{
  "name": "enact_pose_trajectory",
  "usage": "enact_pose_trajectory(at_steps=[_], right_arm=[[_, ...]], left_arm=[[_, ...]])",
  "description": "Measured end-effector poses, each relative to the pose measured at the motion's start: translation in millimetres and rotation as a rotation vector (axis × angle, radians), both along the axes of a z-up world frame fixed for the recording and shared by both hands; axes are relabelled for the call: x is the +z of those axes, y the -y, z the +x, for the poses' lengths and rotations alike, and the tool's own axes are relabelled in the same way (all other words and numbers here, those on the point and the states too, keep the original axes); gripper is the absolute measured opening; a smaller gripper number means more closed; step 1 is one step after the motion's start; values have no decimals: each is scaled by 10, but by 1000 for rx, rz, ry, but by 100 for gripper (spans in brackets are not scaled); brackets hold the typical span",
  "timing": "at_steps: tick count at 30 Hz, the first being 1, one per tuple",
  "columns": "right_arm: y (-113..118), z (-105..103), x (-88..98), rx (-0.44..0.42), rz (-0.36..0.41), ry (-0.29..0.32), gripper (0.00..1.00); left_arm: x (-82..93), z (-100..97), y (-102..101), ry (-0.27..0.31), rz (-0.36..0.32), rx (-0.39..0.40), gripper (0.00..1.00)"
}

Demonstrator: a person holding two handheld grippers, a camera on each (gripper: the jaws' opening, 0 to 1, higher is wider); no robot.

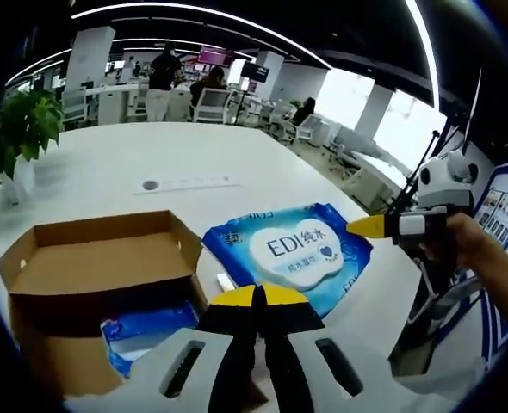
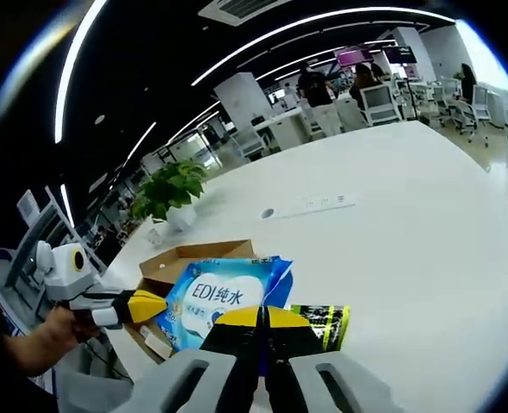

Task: Operate the shoe box by opening the lid, removing the specified soft item, and placing it in the target area until the item is outside and the box remains undamaged.

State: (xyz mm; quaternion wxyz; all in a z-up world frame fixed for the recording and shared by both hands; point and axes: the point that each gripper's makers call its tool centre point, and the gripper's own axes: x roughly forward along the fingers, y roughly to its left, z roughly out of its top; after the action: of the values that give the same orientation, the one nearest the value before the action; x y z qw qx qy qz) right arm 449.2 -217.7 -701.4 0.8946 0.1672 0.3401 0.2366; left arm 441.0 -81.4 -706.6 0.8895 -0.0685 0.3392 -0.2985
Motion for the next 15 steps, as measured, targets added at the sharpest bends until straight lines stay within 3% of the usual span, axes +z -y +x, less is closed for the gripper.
enact_pose_trajectory(at_steps=[15], right_arm=[[187,41,-356,-20,-26,-57,0]], left_arm=[[-353,40,213,-50,78,-86,0]])
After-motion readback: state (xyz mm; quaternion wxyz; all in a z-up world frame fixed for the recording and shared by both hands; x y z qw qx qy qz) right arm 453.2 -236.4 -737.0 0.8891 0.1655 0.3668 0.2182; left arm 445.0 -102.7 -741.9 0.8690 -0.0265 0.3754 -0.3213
